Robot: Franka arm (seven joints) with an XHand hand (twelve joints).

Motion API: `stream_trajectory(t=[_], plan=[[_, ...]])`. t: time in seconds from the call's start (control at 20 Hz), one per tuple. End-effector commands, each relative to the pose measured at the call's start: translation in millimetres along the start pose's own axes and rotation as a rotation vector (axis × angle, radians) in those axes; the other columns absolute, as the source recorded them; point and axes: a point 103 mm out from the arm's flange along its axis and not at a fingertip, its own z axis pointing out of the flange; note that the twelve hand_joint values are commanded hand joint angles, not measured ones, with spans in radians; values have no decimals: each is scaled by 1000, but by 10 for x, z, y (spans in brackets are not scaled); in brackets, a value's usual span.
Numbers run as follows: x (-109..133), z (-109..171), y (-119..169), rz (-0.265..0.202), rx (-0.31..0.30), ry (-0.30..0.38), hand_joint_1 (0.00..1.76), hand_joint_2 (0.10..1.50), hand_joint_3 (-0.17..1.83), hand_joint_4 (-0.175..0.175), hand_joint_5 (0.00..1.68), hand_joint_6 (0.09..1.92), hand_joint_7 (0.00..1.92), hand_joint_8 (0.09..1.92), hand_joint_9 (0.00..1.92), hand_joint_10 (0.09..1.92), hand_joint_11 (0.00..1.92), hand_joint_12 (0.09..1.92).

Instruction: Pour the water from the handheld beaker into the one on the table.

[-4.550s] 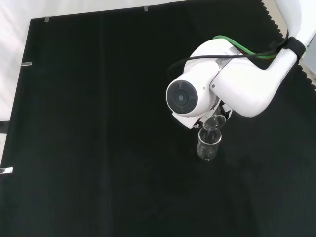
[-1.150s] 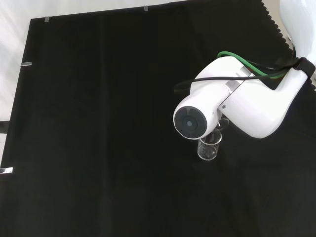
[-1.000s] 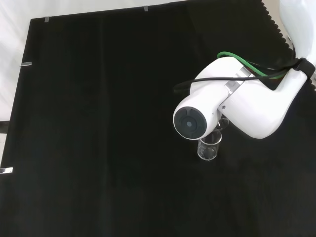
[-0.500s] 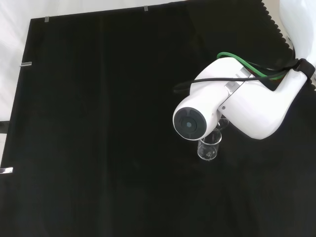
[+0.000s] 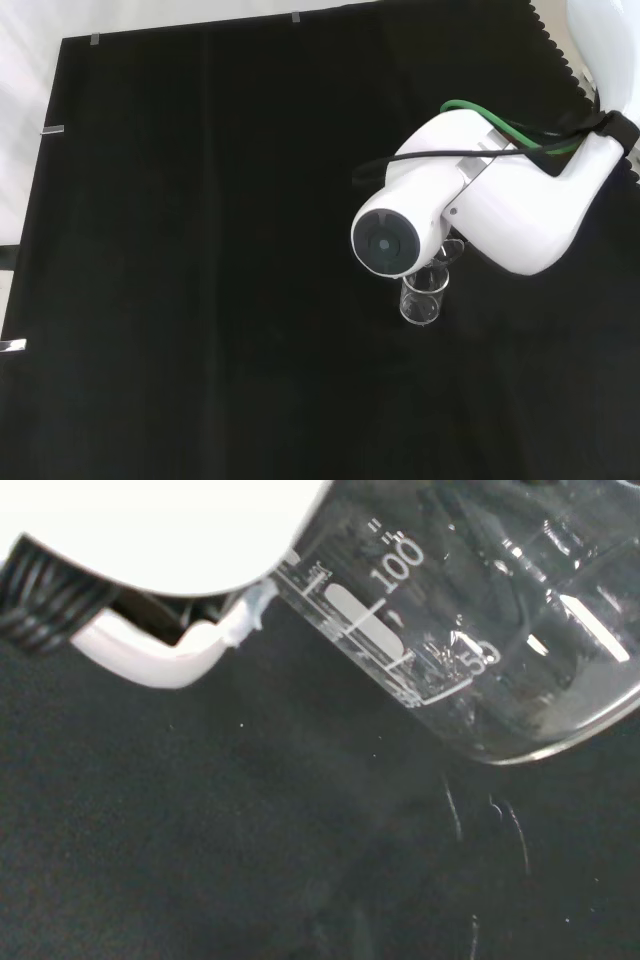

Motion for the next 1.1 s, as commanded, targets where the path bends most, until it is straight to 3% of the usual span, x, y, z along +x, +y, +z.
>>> stream_trajectory(t=[0.05,0.45,0.85,1.1], plan=[[-65,75,-50,-34,-104,89,1330,568,694,-175,1478,257,1603,87,1709,87,1205,781],[-191,172,-112,-68,-163,179,1330,568,695,-175,1478,258,1603,87,1709,87,1206,780],[-282,243,-172,-81,-259,277,1330,568,696,-175,1478,258,1603,87,1708,87,1207,778],[-285,237,-184,-92,-281,319,1330,568,695,-175,1478,258,1602,87,1707,87,1206,777]])
